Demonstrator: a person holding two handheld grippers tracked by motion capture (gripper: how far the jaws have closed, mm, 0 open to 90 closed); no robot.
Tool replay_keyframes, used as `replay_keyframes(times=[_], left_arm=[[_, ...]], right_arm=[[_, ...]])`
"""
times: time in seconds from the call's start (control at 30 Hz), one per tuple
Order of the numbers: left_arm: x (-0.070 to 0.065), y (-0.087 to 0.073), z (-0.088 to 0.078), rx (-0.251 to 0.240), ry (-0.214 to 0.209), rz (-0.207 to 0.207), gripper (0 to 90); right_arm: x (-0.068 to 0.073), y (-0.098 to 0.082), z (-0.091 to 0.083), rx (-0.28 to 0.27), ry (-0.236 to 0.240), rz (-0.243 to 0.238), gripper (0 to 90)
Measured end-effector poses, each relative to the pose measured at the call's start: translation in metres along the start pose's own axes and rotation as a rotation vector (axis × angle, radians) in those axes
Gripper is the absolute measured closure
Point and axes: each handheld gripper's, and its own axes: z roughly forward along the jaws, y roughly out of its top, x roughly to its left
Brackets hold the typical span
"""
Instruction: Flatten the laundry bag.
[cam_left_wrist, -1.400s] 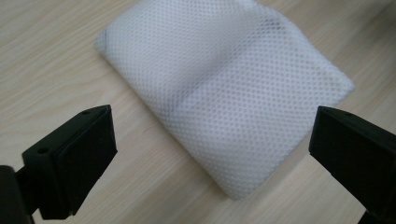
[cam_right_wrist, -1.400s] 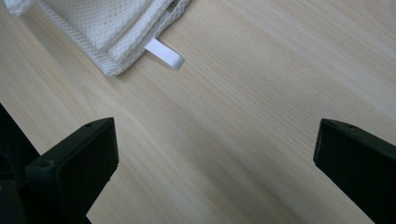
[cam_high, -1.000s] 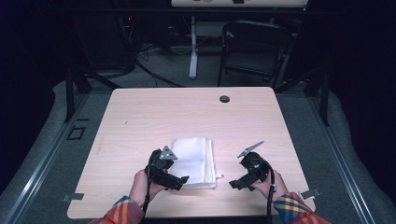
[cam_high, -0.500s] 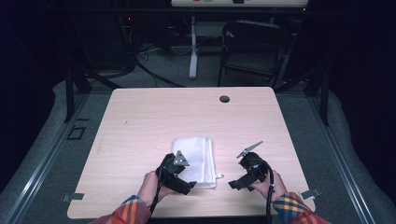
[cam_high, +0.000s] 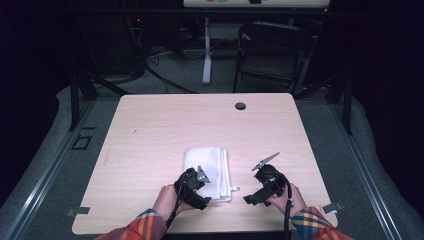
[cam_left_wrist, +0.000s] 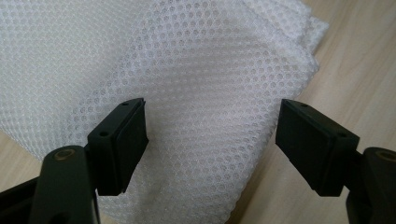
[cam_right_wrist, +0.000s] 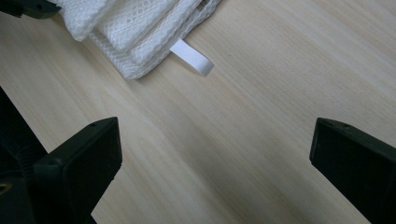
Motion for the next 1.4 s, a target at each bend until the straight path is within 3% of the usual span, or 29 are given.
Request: replay_keyframes(times=[0.07, 0.17, 0.4, 0.43, 0.57, 0.63, 0.67, 1.07, 1.33, 1.4], left_arm=[[-0.002, 0.000, 0.001, 0.009, 0.006, 0.011, 24.4], [-0.005, 0.001, 0.003, 0.030, 0.016, 0.041, 23.8], [-0.006, 0.001, 0.010, 0.060, 0.030, 0.063, 25.8], [-0.006, 0.001, 0.009, 0.058, 0.027, 0.065, 27.4], [-0.001, -0.001, 0.007, 0.044, -0.005, 0.065, 38.8], [-0.001, -0.001, 0.006, 0.039, 0.000, 0.069, 42.9], [0.000, -0.002, 0.006, 0.033, -0.018, 0.066, 47.9], [0.004, -0.002, 0.004, 0.018, -0.077, 0.070, 69.1], [0.007, -0.004, 0.004, 0.008, -0.097, 0.060, 80.1], [0.008, -0.004, 0.004, 0.003, -0.106, 0.053, 82.0]], right_arm=[[0.002, 0.000, 0.002, -0.020, 0.002, 0.017, 2.1], [0.002, 0.000, 0.002, -0.005, 0.008, 0.003, 2.4], [0.004, 0.000, 0.003, -0.004, 0.016, 0.010, 2.6], [0.003, 0.000, 0.003, 0.006, -0.001, -0.007, 2.8], [0.005, 0.000, 0.005, -0.014, 0.012, 0.007, 3.0], [0.006, 0.001, 0.004, 0.006, 0.008, -0.011, 3.4], [0.006, 0.002, 0.005, 0.005, 0.008, -0.012, 3.5], [0.013, 0.005, 0.008, -0.022, 0.010, -0.022, 6.9], [0.019, 0.012, 0.010, -0.032, 0.015, -0.050, 15.0], [0.019, 0.014, 0.010, -0.026, 0.017, -0.061, 23.0]])
